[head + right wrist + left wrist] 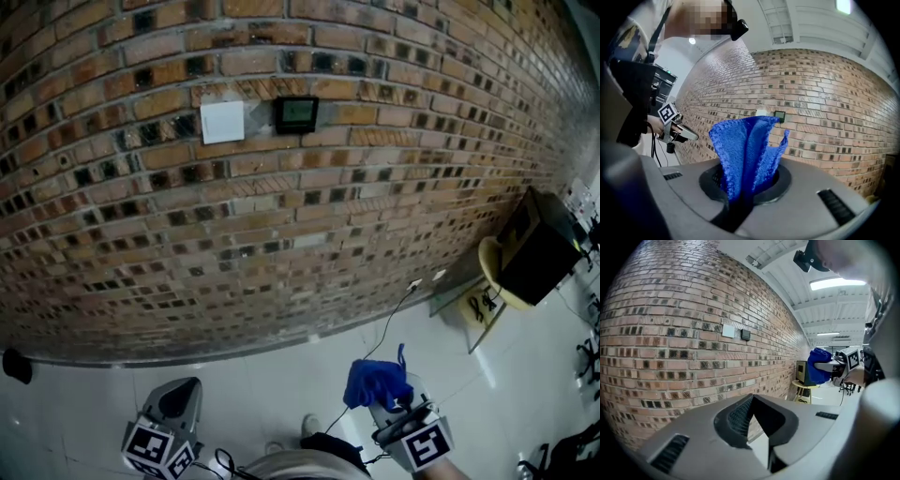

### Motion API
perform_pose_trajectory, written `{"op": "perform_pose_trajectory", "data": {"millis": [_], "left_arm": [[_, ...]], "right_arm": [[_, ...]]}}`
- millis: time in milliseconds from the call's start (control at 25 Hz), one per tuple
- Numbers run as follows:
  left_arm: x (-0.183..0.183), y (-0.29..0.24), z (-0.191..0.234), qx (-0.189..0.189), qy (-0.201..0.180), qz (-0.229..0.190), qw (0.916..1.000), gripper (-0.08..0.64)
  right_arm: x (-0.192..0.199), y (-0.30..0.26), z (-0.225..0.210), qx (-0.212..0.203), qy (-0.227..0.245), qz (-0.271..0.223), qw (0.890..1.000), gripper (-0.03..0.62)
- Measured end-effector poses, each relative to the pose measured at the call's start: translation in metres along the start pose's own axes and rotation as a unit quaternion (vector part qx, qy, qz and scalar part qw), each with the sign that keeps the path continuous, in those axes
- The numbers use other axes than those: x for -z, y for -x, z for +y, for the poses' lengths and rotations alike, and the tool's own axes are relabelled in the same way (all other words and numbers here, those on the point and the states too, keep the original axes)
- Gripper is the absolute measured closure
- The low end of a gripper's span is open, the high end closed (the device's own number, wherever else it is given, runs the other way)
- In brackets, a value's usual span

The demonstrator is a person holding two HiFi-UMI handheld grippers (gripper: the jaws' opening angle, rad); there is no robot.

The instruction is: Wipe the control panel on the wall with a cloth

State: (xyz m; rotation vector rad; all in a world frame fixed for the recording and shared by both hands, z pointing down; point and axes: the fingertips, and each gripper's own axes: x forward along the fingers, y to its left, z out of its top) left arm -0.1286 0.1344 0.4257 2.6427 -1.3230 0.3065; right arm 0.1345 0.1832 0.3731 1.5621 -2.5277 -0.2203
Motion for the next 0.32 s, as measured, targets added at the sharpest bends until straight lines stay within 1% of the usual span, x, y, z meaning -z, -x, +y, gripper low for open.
{"op": "perform_pose_trajectory", "data": {"millis": [120,320], "left_arm": [[0.000,0.003,-0.013,0.008,-0.005,-0.001,1.0000,0.558],[0.003,0.001,-0.039,0.022,-0.026,0.005,0.9994,0.558]], "right_arm": [[-0.003,0.016,0.000,0.008,0.005,-0.007,1.000,0.505],[-0.001,0.044,-0.009,0.018,0.003,-0.006,1.000,0.505]]}}
